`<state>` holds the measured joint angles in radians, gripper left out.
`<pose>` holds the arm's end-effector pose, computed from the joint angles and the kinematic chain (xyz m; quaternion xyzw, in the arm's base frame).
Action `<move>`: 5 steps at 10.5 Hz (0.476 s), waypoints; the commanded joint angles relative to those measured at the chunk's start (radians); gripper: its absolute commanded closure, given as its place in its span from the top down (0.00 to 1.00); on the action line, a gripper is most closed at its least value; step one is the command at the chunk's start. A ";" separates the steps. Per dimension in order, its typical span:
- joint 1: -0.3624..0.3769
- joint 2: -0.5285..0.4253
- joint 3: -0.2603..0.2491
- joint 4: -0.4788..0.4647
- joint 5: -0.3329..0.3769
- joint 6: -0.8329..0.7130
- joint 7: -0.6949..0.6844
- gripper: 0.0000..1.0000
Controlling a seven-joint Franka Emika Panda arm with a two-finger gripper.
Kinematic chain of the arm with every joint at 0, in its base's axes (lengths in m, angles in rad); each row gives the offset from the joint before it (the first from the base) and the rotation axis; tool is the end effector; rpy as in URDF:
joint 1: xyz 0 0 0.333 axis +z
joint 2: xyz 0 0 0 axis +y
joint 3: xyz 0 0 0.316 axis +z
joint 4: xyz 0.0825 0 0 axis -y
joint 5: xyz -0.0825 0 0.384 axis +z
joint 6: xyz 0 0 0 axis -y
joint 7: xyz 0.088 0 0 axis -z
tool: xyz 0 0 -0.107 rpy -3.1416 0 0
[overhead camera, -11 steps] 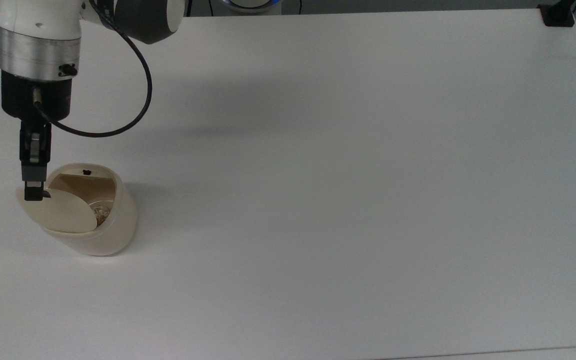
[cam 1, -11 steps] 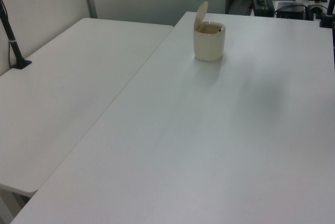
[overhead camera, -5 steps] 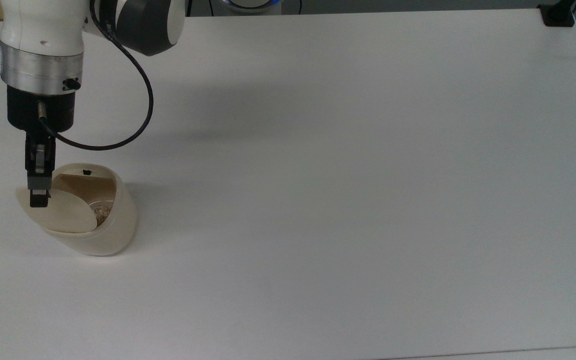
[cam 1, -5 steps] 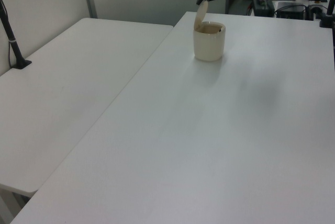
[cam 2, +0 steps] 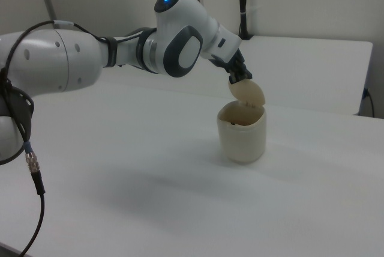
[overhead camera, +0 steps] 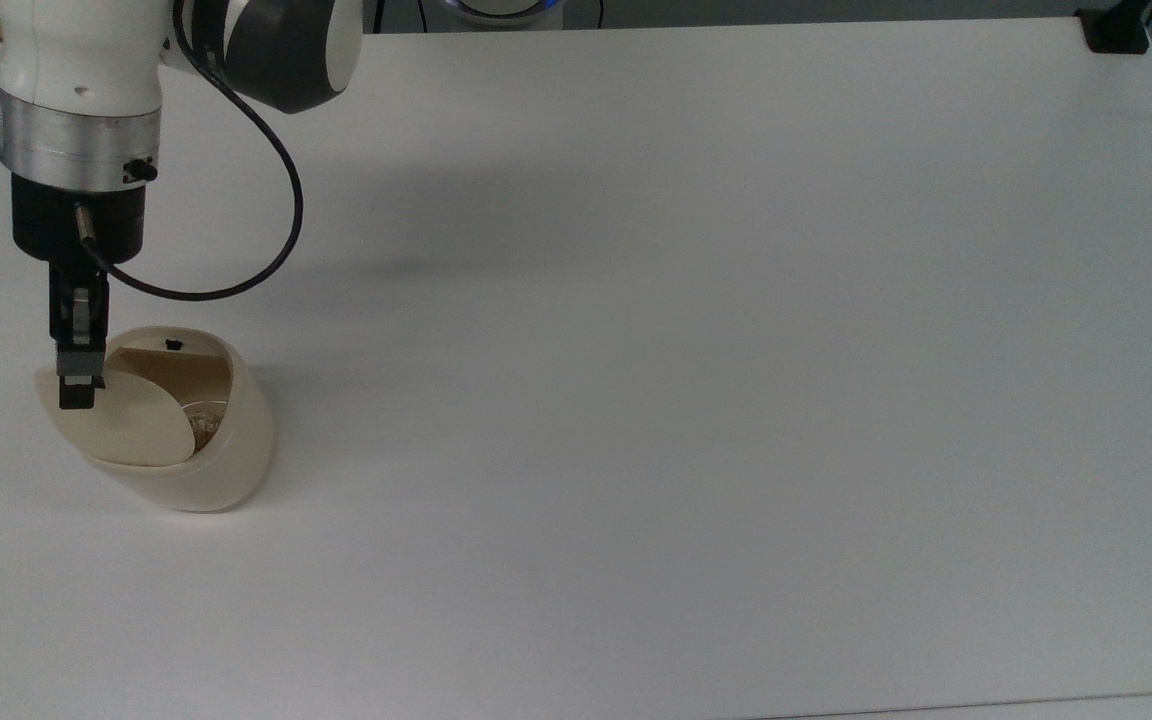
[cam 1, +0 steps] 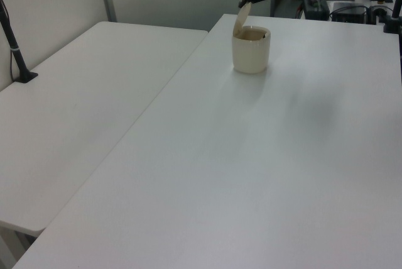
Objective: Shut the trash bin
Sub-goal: 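Push the raised lid with the gripper fingertips to tip it over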
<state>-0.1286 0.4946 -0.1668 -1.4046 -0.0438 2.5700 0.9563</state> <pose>0.7228 -0.1900 0.5008 -0.7839 0.5224 -0.3302 0.0591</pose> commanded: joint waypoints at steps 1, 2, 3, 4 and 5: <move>0.006 -0.092 -0.005 -0.126 -0.007 0.016 -0.083 0.00; 0.007 -0.118 -0.003 -0.164 -0.007 0.015 -0.121 0.00; 0.007 -0.128 0.000 -0.184 -0.005 0.013 -0.166 0.00; 0.006 -0.126 0.000 -0.197 -0.005 0.012 -0.183 0.00; 0.006 -0.128 0.000 -0.217 -0.005 0.012 -0.209 0.00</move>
<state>-0.1283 0.4165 -0.1668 -1.5272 -0.0442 2.5700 0.8109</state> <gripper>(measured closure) 0.991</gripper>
